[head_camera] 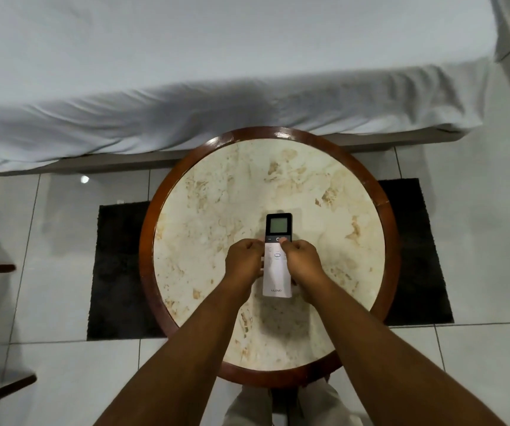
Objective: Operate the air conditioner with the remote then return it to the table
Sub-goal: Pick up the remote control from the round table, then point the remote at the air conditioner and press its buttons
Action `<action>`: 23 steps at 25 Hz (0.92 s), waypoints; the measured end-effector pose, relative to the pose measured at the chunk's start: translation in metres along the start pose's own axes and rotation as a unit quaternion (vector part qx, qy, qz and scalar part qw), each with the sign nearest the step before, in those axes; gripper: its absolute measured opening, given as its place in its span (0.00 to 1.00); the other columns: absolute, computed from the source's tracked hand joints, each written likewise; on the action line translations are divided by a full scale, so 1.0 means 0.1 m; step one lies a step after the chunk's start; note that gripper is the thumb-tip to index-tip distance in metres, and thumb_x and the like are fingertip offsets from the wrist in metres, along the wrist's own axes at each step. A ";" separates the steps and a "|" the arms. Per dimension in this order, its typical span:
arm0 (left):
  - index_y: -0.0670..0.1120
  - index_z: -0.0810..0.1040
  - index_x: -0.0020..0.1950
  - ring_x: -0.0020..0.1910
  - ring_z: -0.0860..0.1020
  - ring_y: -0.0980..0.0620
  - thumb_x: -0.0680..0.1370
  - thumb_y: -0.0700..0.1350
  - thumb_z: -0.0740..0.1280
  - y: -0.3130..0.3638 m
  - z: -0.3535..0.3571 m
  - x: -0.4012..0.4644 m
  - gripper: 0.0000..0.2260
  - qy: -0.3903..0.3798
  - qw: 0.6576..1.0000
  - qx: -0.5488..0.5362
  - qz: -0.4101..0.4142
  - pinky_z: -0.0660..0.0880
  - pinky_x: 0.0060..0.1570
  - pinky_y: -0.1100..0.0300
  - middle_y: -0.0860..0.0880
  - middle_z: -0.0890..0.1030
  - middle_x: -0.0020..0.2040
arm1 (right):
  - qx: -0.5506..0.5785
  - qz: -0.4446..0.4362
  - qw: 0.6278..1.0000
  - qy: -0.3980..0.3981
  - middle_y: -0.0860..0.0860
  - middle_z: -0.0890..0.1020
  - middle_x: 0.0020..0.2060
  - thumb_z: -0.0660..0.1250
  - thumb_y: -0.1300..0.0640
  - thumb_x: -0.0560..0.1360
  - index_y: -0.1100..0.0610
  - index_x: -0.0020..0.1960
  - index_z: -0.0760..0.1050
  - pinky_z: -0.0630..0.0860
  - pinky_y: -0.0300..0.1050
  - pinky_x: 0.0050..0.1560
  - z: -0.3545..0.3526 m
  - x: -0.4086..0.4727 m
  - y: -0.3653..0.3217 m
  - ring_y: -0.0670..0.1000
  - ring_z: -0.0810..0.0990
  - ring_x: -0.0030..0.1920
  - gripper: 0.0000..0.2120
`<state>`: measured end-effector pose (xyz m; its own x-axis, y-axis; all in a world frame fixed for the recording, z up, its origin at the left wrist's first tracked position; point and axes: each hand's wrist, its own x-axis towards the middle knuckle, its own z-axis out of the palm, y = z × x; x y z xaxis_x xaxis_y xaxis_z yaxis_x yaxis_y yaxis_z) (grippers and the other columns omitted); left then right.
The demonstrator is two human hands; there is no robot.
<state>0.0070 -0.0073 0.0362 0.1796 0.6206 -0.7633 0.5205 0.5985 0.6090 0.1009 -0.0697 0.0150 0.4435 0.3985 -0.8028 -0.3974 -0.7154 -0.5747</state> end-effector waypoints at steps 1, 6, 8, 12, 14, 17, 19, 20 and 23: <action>0.45 0.80 0.48 0.46 0.83 0.44 0.81 0.47 0.60 0.15 0.00 -0.14 0.10 -0.014 1.000 0.009 0.020 0.80 0.45 0.52 0.44 0.84 0.48 | 0.020 -0.013 1.000 0.002 0.56 0.84 0.47 0.60 0.49 0.80 0.56 0.50 0.75 0.78 0.52 0.47 -0.09 -0.12 -0.11 0.58 0.83 0.44 0.12; 0.46 0.79 0.48 0.47 0.79 0.48 0.79 0.57 0.61 0.96 0.05 -0.79 0.16 -0.009 0.949 0.209 0.237 0.75 0.50 0.53 0.46 0.83 0.49 | 0.154 -0.049 0.986 0.044 0.56 0.84 0.44 0.62 0.48 0.79 0.53 0.49 0.76 0.76 0.46 0.39 -0.79 -0.88 -0.76 0.56 0.81 0.41 0.10; 0.46 0.79 0.57 0.55 0.78 0.49 0.78 0.59 0.62 1.37 0.11 -1.11 0.18 -0.011 0.908 0.269 0.322 0.73 0.55 0.55 0.46 0.82 0.58 | 0.199 -0.088 0.974 0.068 0.55 0.84 0.42 0.66 0.47 0.76 0.53 0.50 0.77 0.77 0.46 0.38 -1.16 -1.25 -1.08 0.56 0.82 0.40 0.11; 0.47 0.73 0.68 0.66 0.71 0.45 0.77 0.62 0.62 2.40 0.31 -1.90 0.26 0.006 0.794 0.372 0.480 0.68 0.64 0.51 0.45 0.75 0.68 | 0.271 -0.200 0.938 0.085 0.58 0.82 0.39 0.65 0.52 0.78 0.59 0.47 0.77 0.76 0.48 0.39 -1.89 -2.19 -1.82 0.57 0.80 0.35 0.10; 0.48 0.71 0.69 0.67 0.70 0.44 0.76 0.64 0.61 2.92 0.42 -2.39 0.28 0.045 0.727 0.395 0.560 0.69 0.64 0.49 0.45 0.73 0.69 | 0.286 -0.258 0.918 0.097 0.59 0.82 0.39 0.65 0.51 0.78 0.59 0.47 0.76 0.78 0.49 0.39 -2.28 -2.73 -2.16 0.58 0.80 0.35 0.10; 0.47 0.70 0.70 0.66 0.71 0.44 0.76 0.65 0.60 3.55 0.58 -3.20 0.29 0.086 0.630 0.384 0.669 0.70 0.62 0.49 0.45 0.74 0.68 | 0.294 -0.352 0.880 0.122 0.62 0.84 0.40 0.63 0.50 0.79 0.60 0.51 0.75 0.81 0.50 0.36 -2.88 -3.59 -2.54 0.59 0.83 0.33 0.12; 0.46 0.71 0.69 0.66 0.71 0.44 0.75 0.65 0.61 3.85 0.69 -3.72 0.30 0.106 0.577 0.353 0.729 0.70 0.61 0.49 0.44 0.74 0.68 | 0.292 -0.404 0.855 0.144 0.63 0.84 0.39 0.62 0.51 0.79 0.61 0.54 0.74 0.81 0.47 0.34 -3.22 -4.18 -2.69 0.58 0.84 0.31 0.12; 0.46 0.70 0.70 0.67 0.70 0.44 0.75 0.66 0.60 3.96 0.74 -3.93 0.31 0.114 0.555 0.345 0.748 0.69 0.62 0.49 0.44 0.73 0.69 | 0.285 -0.425 0.846 0.153 0.63 0.84 0.38 0.62 0.52 0.79 0.61 0.53 0.74 0.81 0.46 0.32 -3.36 -4.41 -2.74 0.58 0.84 0.31 0.12; 0.48 0.62 0.75 0.74 0.61 0.43 0.74 0.70 0.56 4.27 0.92 -4.61 0.37 0.137 0.500 0.327 0.790 0.63 0.69 0.45 0.43 0.64 0.75 | 0.266 -0.486 0.810 0.193 0.63 0.84 0.37 0.60 0.53 0.80 0.61 0.52 0.74 0.81 0.48 0.35 -3.75 -5.16 -2.81 0.60 0.84 0.34 0.11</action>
<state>0.2229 -0.0844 0.6288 0.7231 0.1567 0.6727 0.0867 -0.9868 0.1368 0.2849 -0.2890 0.6506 0.9316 0.3428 0.1208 0.0461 0.2183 -0.9748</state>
